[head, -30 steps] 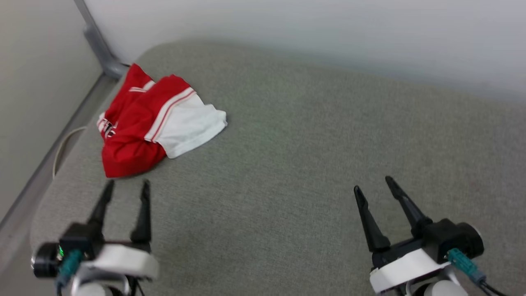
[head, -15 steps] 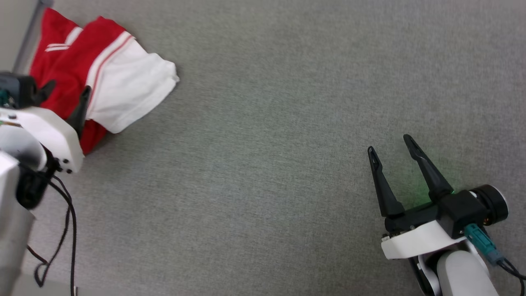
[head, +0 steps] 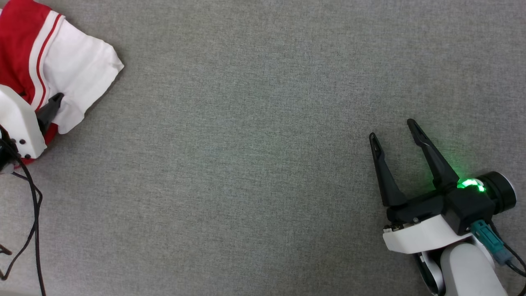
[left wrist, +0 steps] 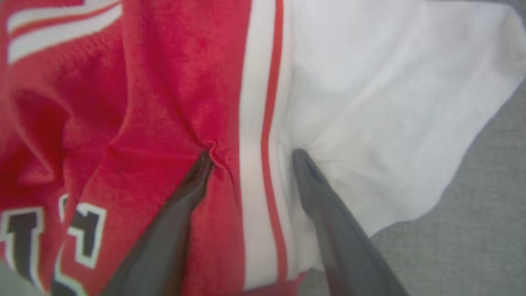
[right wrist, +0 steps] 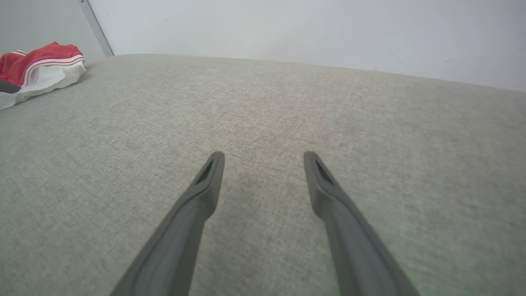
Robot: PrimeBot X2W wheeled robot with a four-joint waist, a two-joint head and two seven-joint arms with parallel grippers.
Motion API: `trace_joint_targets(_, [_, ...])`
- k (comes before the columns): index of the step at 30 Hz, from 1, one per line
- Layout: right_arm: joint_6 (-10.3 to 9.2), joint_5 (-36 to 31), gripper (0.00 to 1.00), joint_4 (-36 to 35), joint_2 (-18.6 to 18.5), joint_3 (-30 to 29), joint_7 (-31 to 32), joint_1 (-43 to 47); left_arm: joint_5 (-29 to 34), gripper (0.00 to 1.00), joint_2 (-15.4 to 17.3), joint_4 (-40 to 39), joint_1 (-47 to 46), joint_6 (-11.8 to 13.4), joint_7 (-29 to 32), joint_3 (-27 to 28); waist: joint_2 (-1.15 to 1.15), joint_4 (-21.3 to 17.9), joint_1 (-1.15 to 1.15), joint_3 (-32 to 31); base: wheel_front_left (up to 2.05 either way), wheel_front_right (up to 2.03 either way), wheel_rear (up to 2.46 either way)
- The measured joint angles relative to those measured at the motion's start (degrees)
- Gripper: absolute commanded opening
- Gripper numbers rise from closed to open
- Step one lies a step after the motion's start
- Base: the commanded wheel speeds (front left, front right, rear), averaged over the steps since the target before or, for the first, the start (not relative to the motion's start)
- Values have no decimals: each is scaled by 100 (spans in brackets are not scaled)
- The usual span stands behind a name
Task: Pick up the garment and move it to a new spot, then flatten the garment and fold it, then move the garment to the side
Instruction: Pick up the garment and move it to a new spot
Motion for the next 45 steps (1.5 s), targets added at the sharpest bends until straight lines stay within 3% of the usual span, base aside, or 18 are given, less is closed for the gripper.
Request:
trace_joint_targets(1, [0, -19, 100, -14, -8, -7, -1, 1, -131, 29, 7, 33, -18, 0, 23, -41, 0, -3, 0, 17, 0, 0, 0])
trace_joint_targets(2, [0, -27, 100, -26, -14, -15, -1, 2, -255, 0, 7, 35, -28, 1, 4, -87, 0, -1, 0, 28, 0, 0, 0])
trace_joint_targets(8, [0, -74, 100, 27, -27, -42, -1, 18, -566, 0, -48, 115, -39, 2, -616, -416, 0, 60, 0, -61, 0, 0, 0])
trace_joint_targets(19, [-1, 80, 100, 436, 38, 122, 2, 75, -304, 0, 37, 96, -5, 1, -2682, -839, 0, 99, 0, -936, 0, 0, 0])
trace_joint_targets(28, [-1, 253, 100, 664, 114, 26, 2, 352, 35, 0, 99, -600, 218, 114, -3261, -1096, 0, -15, -1, -1924, 0, 0, 0])
trace_joint_targets(35, [0, 390, 100, 709, 132, -104, 2, 454, 249, 0, -256, -1556, 548, 690, -3147, -1402, 0, -243, -1, -2422, 0, 0, 0])
trace_joint_targets(40, [-1, 515, 100, 677, 132, -263, 2, 509, 376, 0, -811, -2270, 799, 1306, -2980, -1658, 0, -522, -2, -2564, 0, 0, 0])
trace_joint_targets(45, [-1, 541, 100, 612, 134, -499, 2, 479, 416, 0, -1499, -2323, 923, 1619, -2883, -1928, 0, -837, -2, -2581, 0, 0, 0])
